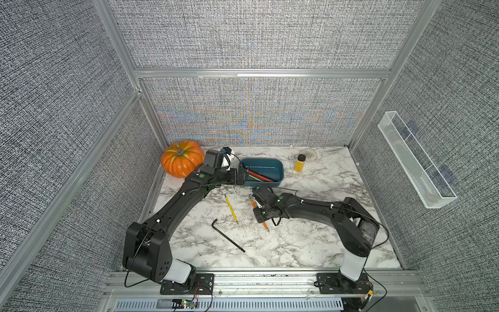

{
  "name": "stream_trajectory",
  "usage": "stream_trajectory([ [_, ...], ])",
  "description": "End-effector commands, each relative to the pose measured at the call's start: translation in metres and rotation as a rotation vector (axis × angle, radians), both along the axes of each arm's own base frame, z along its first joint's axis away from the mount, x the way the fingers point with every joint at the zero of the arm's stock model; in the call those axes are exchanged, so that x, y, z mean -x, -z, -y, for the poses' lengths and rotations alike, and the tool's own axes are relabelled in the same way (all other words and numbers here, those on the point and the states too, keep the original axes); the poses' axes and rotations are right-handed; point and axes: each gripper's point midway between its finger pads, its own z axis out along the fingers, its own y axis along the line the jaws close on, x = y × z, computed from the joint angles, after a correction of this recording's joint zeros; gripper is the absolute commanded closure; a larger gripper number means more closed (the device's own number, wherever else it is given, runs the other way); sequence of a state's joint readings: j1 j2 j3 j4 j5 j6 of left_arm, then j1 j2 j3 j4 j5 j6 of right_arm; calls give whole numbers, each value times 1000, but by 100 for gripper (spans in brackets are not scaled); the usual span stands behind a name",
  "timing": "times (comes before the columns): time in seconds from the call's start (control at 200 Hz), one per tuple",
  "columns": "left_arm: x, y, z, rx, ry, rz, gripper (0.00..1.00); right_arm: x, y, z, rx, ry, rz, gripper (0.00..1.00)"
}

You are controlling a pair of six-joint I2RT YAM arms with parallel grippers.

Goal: Put the hex key on the desktop into the storage box
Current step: Pick up the Allen key from the center of the board, then place the Allen key in the storage box.

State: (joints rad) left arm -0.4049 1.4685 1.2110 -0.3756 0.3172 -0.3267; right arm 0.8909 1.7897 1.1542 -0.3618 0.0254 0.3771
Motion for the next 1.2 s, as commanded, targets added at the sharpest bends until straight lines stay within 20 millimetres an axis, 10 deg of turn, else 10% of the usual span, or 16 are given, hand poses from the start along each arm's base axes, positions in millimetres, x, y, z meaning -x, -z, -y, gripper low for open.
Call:
stream_trajectory([
  [0.0,2,-15,4,38,17,25,0,8,-30,-14,-101,-148,68,100],
  [0.385,-4,-34,7,89,15,54,0,-12,-138,10,-154,-174,269,100],
  [0.726,6,-42,14,179,49,87,0,-94,-223,40,-205,-148,450,100],
  [1.196,8,-30,13,168,42,62,0,-209,-193,24,14,-202,505,100],
])
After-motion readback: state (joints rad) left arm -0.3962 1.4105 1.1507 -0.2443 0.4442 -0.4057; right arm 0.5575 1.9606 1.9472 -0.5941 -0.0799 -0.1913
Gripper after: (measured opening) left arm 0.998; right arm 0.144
